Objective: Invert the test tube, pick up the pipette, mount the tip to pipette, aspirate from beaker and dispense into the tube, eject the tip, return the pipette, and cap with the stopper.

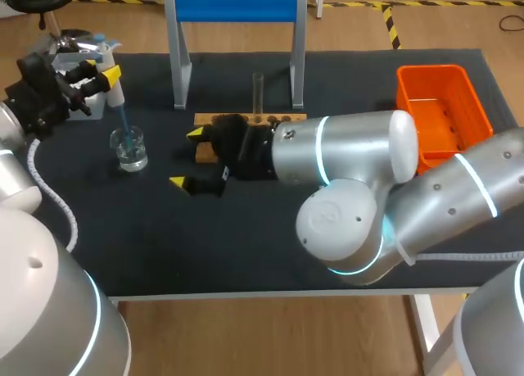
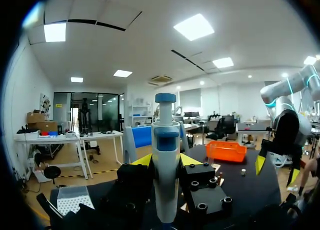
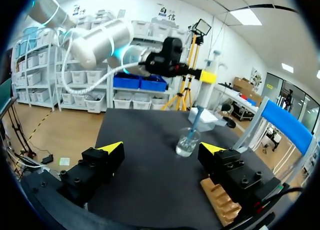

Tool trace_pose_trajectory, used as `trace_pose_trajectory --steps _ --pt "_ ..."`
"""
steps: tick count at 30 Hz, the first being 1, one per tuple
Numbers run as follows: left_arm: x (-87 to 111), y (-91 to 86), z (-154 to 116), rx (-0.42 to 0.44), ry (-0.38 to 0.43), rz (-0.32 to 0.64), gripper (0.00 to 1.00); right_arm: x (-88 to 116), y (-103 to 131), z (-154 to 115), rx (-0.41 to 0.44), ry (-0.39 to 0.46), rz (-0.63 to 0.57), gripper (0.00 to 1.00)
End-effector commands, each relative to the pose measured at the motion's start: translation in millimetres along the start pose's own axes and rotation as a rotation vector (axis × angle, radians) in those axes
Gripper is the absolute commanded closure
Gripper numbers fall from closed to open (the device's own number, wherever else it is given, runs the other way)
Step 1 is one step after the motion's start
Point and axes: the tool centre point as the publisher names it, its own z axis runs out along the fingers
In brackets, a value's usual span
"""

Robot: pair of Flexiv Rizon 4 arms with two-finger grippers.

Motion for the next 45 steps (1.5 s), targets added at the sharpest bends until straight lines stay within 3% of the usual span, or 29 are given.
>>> trace_pose_trajectory --steps 1,5,18,29,36,37,39,43,45 --pt "0.8 0.1 0 0.002 -0.003 0.001 1.00 -26 4 -49 -0.083 0.228 0.017 0.00" --pt "0.8 0.1 0 0.002 -0.003 0.001 1.00 -38 17 -62 -0.147 0.277 0.025 0.00" --pt "0.8 0.1 0 0.002 -0.003 0.001 1.00 -74 59 -82 -0.232 0.441 0.007 0.00" --pt "0.8 0.1 0 0.002 -0.003 0.001 1.00 -93 103 -70 -0.282 0.588 -0.050 0.00" --pt "0.8 0.1 0 0.002 -0.003 0.001 1.00 -102 122 -55 -0.270 0.633 -0.059 0.01" --pt "0.8 0.1 0 0.002 -0.003 0.001 1.00 -104 124 -53 -0.267 0.636 -0.062 0.13" --pt "0.8 0.1 0 0.002 -0.003 0.001 1.00 -106 128 -49 -0.262 0.642 -0.067 0.53" --pt "0.8 0.1 0 0.002 -0.003 0.001 1.00 -112 137 -43 -0.268 0.651 -0.059 0.73" --pt "0.8 0.1 0 0.002 -0.003 0.001 1.00 -116 141 -40 -0.264 0.651 -0.061 0.92"
